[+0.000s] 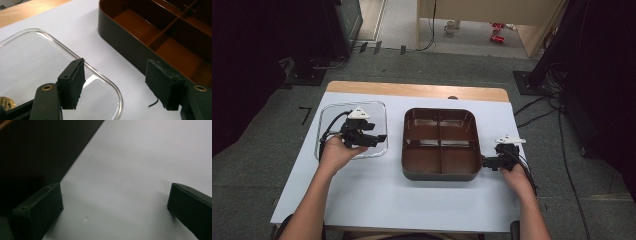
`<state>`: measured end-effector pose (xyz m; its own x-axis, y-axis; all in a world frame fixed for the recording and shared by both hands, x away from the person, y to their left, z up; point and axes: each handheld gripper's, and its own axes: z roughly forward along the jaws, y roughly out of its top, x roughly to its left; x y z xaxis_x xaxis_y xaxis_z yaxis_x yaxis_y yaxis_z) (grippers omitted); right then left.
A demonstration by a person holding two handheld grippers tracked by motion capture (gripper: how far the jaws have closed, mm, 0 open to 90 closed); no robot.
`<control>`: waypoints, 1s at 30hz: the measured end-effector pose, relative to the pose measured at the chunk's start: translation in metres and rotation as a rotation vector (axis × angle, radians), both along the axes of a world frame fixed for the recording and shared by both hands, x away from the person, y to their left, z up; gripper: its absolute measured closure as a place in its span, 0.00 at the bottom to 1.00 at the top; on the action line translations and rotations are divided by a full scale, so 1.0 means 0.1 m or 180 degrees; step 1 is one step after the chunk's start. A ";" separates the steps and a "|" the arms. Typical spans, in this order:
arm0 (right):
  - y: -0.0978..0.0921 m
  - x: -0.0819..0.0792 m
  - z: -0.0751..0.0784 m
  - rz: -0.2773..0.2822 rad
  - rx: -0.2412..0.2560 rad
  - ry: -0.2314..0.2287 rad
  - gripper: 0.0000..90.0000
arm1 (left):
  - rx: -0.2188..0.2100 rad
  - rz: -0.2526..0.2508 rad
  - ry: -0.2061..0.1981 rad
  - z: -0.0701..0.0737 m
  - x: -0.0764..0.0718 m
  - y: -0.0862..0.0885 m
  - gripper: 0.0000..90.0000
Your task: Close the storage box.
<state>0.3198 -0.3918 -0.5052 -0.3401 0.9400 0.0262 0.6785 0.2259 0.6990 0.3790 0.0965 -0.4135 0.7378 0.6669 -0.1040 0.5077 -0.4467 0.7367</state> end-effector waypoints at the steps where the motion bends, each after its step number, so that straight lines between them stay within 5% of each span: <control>1: 0.00 0.00 0.00 0.0001 0.0000 -0.0001 0.00 | 0.0004 -0.0003 0.0003 0.00 0.02 0.00 0.37; 12: 0.00 0.00 0.00 0.0000 0.0002 0.0001 0.00 | 0.0052 0.0158 -0.0021 -0.08 0.23 0.18 0.36; 30: 0.00 0.00 0.00 0.0002 -0.0003 -0.0003 0.00 | 0.0080 0.0722 -0.0012 -0.32 0.47 0.73 0.41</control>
<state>0.3197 -0.3917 -0.5052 -0.3407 0.9398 0.0251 0.6777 0.2270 0.6994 0.4263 0.1696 -0.4451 0.5689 0.8182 -0.0829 0.5946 -0.3396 0.7288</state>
